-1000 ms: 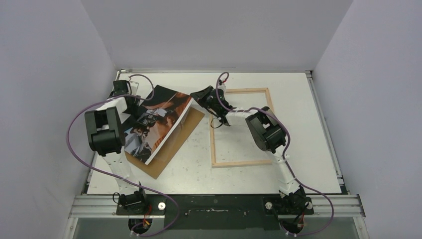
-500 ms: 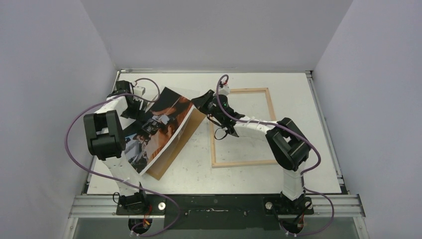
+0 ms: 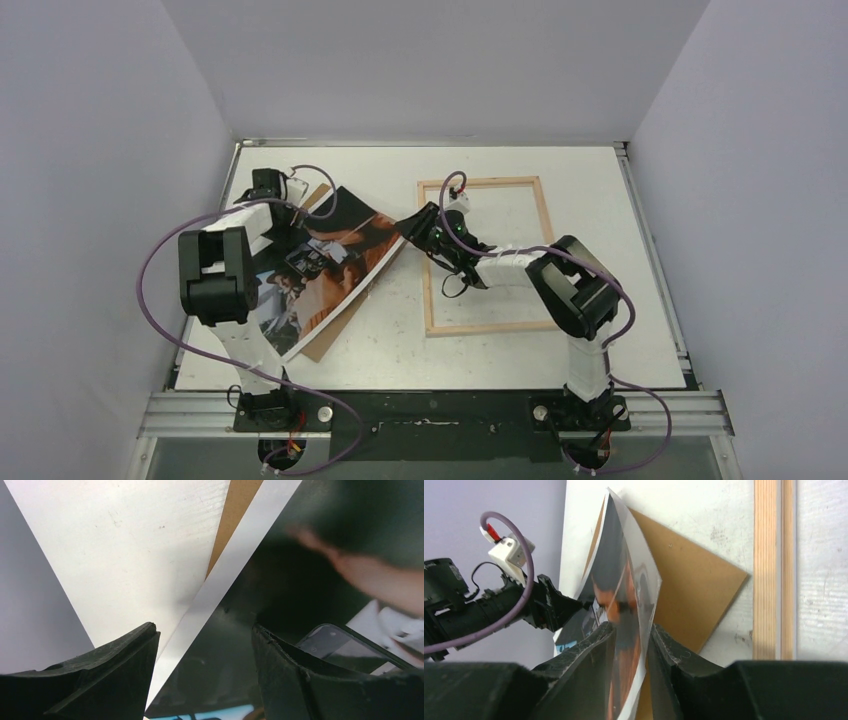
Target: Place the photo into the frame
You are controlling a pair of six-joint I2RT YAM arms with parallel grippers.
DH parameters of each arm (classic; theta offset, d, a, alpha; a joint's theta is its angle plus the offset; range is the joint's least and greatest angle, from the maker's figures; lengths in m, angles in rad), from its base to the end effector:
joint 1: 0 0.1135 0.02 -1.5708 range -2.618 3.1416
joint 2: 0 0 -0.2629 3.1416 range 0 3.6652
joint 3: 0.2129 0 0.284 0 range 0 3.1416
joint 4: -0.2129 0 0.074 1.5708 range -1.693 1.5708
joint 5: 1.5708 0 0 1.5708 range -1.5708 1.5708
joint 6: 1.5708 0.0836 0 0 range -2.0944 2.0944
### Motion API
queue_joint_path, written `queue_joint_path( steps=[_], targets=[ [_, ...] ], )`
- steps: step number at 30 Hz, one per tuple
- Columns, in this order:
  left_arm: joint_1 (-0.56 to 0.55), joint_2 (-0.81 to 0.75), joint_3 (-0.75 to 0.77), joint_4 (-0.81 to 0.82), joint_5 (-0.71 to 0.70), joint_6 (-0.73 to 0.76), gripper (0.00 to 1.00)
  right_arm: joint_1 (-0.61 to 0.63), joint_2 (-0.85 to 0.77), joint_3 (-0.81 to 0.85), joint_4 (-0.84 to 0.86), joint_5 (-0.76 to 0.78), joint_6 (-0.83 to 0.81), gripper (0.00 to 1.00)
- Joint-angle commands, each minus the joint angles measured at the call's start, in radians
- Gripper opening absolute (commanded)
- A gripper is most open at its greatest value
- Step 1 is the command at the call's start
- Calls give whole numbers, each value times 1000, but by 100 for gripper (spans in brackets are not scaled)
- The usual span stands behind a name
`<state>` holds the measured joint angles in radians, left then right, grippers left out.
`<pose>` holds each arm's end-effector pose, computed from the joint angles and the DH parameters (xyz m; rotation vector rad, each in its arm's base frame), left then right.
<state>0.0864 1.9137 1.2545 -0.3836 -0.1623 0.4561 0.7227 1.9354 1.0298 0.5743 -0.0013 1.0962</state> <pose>0.4406 0.0517 0.1033 0.4294 2.6133 0.3992 0.3609 0.3184 0.1265 0.3894 2.0658 1.1846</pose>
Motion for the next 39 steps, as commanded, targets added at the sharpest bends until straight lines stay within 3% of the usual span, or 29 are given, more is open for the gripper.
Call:
queue_joint_path(
  steps=[1, 10, 13, 17, 19, 29, 33, 35, 39],
  targets=[
    [-7, 28, -64, 36, -34, 51, 66, -38, 30, 11, 185, -68, 55, 33],
    [-29, 16, -89, 72, -64, 93, 58, -52, 100, 41, 263, -111, 122, 37],
    [-33, 17, -90, 77, -71, 98, 58, -55, 101, 42, 271, -108, 132, 30],
    [-34, 21, -82, 71, -74, 97, 58, -59, 85, 52, 251, -96, 129, 12],
    [-32, 20, -79, 66, -74, 91, 58, -62, 76, 57, 245, -94, 128, 9],
    [-22, -20, -51, 39, -86, 79, 59, -78, 11, 58, 282, -117, 98, 12],
    [-18, -38, -47, 23, -84, 76, 59, -77, -16, 83, 251, -123, 66, 25],
    [-19, -41, -52, 22, -87, 76, 59, -78, -19, 89, 241, -125, 65, 27],
    [-22, -41, -56, 17, -91, 70, 59, -78, -8, 107, 216, -123, 73, 16]
  ],
)
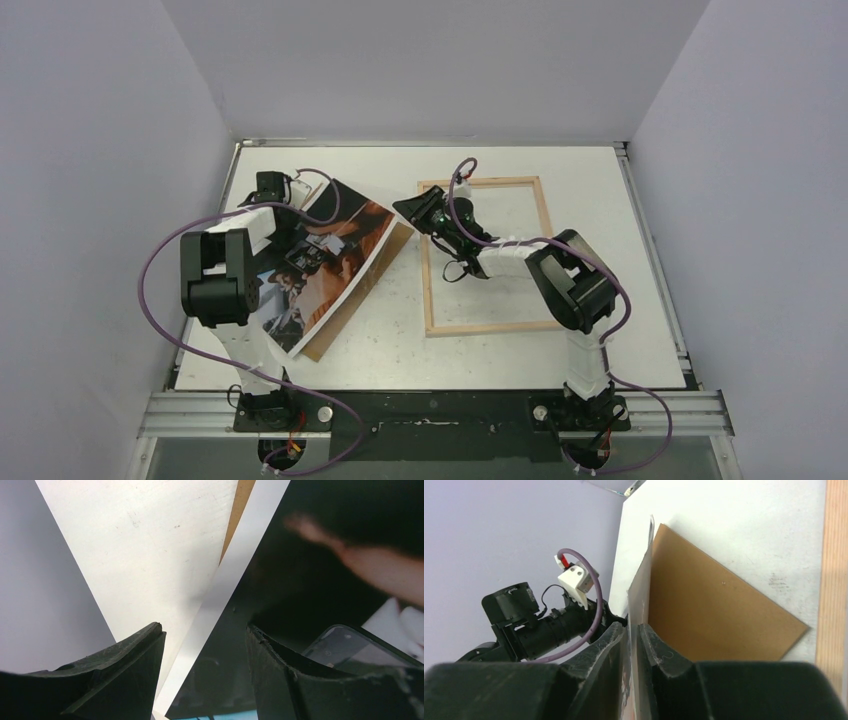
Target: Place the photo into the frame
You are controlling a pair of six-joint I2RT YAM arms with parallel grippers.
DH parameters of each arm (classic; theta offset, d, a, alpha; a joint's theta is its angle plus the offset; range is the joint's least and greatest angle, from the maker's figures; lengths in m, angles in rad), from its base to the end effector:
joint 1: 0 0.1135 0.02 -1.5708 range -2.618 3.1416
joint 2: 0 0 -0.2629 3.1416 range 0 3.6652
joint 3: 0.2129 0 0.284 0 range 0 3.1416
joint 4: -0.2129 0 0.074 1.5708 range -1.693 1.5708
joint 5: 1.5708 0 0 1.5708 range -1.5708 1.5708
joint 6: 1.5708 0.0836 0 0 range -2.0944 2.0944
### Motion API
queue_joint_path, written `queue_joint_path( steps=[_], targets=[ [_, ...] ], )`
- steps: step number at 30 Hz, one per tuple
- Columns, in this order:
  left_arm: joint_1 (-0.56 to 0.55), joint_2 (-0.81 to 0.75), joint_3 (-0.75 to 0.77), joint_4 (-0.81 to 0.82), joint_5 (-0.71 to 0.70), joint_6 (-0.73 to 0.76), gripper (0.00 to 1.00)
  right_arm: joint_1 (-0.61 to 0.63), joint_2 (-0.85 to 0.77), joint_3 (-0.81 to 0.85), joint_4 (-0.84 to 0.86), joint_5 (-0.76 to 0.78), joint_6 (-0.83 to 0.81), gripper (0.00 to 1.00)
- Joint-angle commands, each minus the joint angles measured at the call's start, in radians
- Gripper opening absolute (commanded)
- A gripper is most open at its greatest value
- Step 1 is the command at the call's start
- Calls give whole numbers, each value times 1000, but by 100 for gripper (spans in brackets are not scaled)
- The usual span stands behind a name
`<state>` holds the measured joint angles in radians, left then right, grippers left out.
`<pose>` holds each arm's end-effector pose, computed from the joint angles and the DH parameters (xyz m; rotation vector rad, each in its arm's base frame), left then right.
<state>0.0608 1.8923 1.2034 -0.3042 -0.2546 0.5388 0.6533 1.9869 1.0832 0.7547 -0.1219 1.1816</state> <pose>0.4380 0.0478 0.1030 0.5215 2.5597 0.5483 0.3912 0.3122 0.1497 0.4103 1.9096 1.4060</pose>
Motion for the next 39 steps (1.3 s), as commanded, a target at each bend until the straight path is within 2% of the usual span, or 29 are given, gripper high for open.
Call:
queue_joint_path(
  steps=[1, 4, 8, 10, 13, 18, 24, 30, 39],
  targets=[
    [1, -21, -6, -64, 1, -12, 59, -7, -56, 55, 35, -1, -8, 13],
    [2, -27, -8, -62, 0, -13, 59, -6, -50, 63, 23, -2, -4, 5],
    [2, -30, 11, -80, 4, -23, 60, -7, -66, 83, -1, 2, -18, 5],
    [9, -34, 40, -110, 17, -44, 65, -7, -88, 102, -35, 11, -44, 5],
    [37, -39, 148, -212, 86, -97, 74, -8, -133, 155, -112, 36, -116, 5],
    [68, -25, 299, -396, 193, -124, 77, -3, -208, 210, -193, 56, -198, 5],
    [46, -77, 189, -359, 179, -102, 75, 8, -261, 233, -219, 35, -234, 5],
    [48, -106, 166, -353, 173, -82, 75, 7, -322, 261, -300, 84, -304, 5],
    [36, -80, 108, -308, 162, -97, 74, -27, -467, 368, -548, 178, -488, 5]
  ],
)
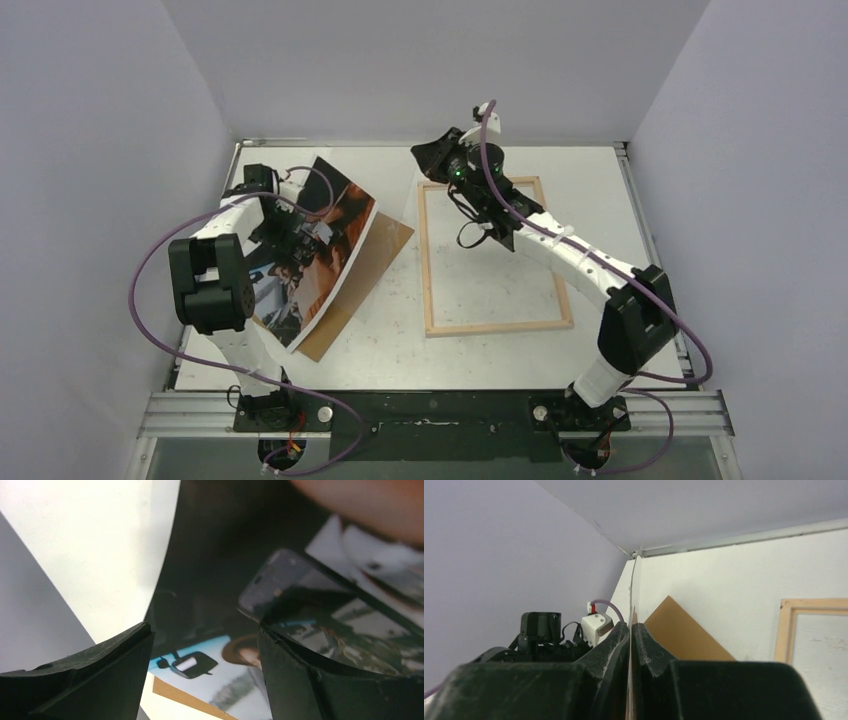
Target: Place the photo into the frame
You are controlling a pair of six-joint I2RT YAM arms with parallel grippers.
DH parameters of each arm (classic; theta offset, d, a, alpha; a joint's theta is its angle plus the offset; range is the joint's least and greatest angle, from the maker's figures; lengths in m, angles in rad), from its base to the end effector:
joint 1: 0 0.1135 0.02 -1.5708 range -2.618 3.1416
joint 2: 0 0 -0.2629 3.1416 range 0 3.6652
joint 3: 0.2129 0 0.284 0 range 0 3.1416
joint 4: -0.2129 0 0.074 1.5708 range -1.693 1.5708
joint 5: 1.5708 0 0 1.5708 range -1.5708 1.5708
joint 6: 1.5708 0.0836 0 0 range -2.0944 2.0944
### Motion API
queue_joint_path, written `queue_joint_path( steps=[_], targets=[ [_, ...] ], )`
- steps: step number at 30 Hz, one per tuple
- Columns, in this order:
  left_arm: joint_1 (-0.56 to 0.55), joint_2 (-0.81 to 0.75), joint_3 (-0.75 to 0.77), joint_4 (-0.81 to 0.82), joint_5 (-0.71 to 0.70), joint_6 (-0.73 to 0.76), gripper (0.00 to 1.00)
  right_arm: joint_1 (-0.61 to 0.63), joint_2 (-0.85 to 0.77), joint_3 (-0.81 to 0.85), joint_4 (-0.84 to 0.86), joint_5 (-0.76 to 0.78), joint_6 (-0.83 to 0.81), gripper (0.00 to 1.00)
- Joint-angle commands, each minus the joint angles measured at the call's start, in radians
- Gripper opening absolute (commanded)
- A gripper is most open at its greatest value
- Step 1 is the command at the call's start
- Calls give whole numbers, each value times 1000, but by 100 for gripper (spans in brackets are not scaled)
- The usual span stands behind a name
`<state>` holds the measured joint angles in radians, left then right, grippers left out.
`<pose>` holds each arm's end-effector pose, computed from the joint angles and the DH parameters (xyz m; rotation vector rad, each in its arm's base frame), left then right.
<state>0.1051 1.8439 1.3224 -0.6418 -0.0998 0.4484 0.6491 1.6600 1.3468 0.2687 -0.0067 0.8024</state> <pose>0.4206 0.0527 0.1361 0.4438 2.7266 0.2886 0.3848 0.2927 0.3399 0.1274 1.7314 1.1064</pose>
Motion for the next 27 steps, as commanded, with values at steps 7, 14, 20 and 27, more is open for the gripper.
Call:
queue_joint_path(
  steps=[7, 14, 20, 27],
  targets=[
    [-30, -62, 76, -57, 75, -24, 97, -50, -247, 143, -169, 84, -177, 5],
    [-113, -117, 201, -210, 213, -36, 96, -54, -324, 195, -279, 57, -227, 5],
    [-149, -137, 348, -281, 504, -163, 96, -59, -392, 241, -394, 19, -242, 5],
    [-150, -208, 368, -215, 955, -241, 96, -80, -421, 333, -484, -105, -221, 5]
  ],
)
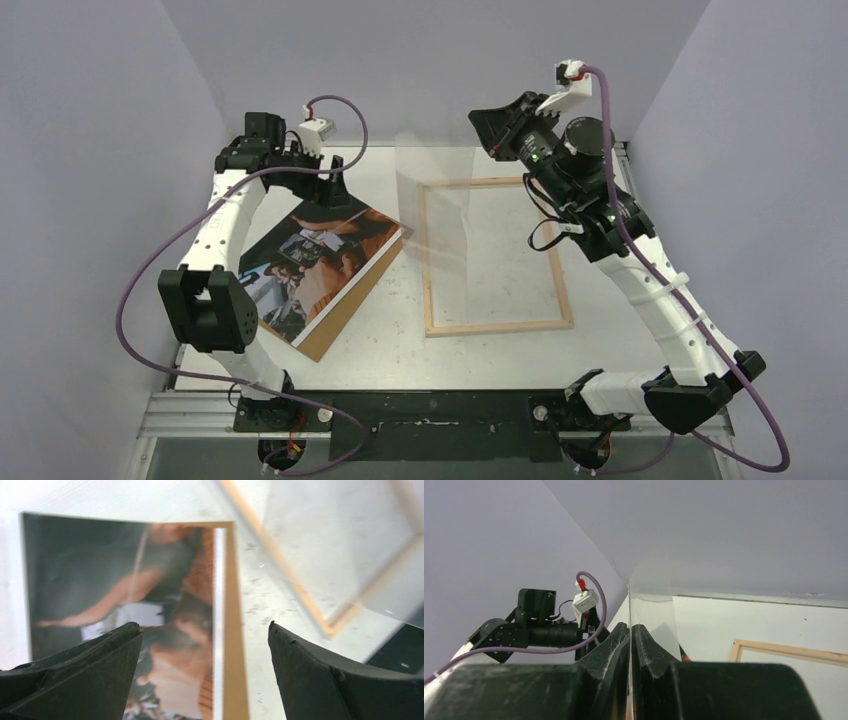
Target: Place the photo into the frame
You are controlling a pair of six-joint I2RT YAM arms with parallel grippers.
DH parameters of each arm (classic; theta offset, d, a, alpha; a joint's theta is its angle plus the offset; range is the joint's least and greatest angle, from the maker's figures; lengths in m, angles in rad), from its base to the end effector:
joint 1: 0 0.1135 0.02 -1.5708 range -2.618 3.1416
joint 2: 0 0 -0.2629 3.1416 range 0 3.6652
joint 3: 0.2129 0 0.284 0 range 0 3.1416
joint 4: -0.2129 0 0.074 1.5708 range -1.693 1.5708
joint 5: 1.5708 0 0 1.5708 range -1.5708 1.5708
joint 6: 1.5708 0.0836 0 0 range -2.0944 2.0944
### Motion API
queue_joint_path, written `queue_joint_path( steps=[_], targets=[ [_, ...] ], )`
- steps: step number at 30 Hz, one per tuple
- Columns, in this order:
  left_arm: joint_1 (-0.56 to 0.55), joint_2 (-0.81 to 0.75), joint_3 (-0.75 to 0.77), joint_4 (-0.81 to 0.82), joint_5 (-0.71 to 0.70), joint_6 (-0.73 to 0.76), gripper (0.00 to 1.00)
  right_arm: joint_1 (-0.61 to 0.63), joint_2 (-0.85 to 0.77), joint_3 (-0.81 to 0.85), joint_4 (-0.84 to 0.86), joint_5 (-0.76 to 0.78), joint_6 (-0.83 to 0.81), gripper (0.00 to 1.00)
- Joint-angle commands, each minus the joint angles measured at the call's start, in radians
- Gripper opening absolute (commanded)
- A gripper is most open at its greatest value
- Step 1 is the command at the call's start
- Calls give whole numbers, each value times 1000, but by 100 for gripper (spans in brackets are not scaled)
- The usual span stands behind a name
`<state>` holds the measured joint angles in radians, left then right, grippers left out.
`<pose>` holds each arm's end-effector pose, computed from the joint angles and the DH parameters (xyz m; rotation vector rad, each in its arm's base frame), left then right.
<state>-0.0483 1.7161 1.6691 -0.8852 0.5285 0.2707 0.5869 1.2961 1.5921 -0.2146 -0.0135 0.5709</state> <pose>0.4228 -0.0626 0.3031 0.5928 2.3341 -0.5570 0.2939 0.1968 0.5177 -0.0239 1.5627 0.9365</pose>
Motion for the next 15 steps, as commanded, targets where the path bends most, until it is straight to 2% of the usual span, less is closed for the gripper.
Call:
queue_joint_path(
  steps=[1, 6, 9, 12, 15],
  targets=[
    [4, -97, 10, 44, 367, -73, 96, -23, -60, 92, 1, -127, 24, 5],
    [8, -191, -104, 157, 492, -126, 96, -92, -66, 74, 49, -312, 122, 5],
    [30, -270, -225, 331, 538, -199, 96, -153, -68, 38, 119, -424, 220, 5],
    [42, -334, -343, 499, 581, -309, 96, -245, -78, -50, 283, -545, 382, 5],
    [42, -362, -380, 554, 560, -327, 96, -307, -72, -129, 446, -645, 538, 5]
  ],
)
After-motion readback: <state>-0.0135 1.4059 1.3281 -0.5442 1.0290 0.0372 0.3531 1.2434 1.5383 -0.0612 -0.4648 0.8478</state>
